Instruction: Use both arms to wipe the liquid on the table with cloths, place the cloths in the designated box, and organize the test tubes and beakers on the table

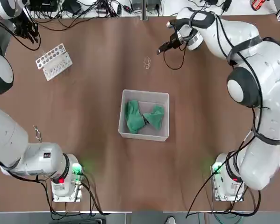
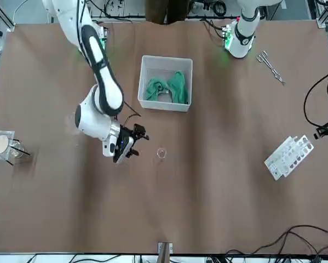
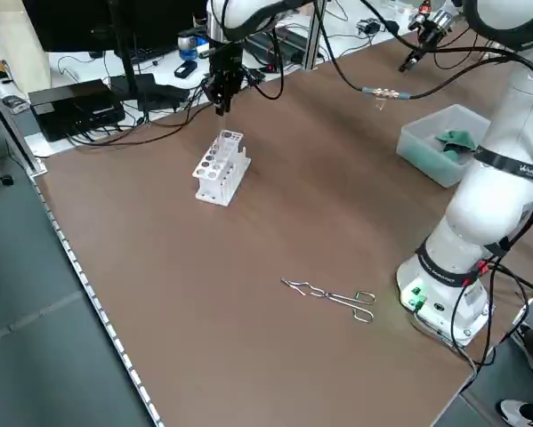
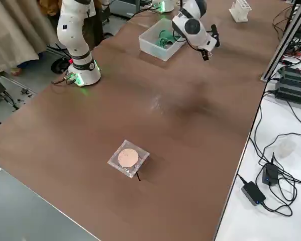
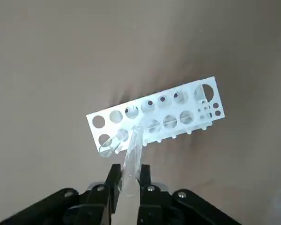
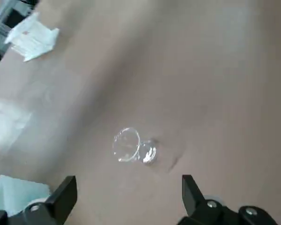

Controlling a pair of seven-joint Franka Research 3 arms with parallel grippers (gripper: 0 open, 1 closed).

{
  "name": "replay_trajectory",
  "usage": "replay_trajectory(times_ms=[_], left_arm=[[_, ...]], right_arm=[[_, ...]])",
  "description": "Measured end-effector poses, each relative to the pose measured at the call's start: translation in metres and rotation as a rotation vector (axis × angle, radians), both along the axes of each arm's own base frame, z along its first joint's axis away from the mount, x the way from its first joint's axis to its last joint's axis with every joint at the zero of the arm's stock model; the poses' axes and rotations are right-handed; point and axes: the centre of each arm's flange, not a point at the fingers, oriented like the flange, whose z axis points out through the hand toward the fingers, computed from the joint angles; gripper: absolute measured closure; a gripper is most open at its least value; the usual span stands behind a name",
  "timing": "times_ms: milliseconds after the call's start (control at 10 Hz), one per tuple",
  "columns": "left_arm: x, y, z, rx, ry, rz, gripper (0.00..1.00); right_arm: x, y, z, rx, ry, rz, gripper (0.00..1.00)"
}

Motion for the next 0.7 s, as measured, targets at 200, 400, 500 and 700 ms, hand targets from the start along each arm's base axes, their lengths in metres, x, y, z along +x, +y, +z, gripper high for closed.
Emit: replay_trajectory(times_ms=[200,400,500,700], left_arm=[[0.001,0.000,-0.007,-0.001,0.012,0.002,0.79],[0.001,0.001,-0.007,-0.001,0.012,0.004,0.77],[0.000,0.003,-0.007,0.000,0.011,0.006,0.63],[0.001,0.003,-0.004,0.001,0.005,0.007,0.34]], right_arm=[[0.004,-0.010,-0.023,0.082,-0.124,0.122,0.01],[0.004,-0.015,-0.035,0.148,-0.243,0.217,0.01],[0.002,-0.011,-0.042,0.225,-0.300,0.260,0.01],[-0.004,-0.006,-0.071,0.319,-0.455,0.321,0.01]])
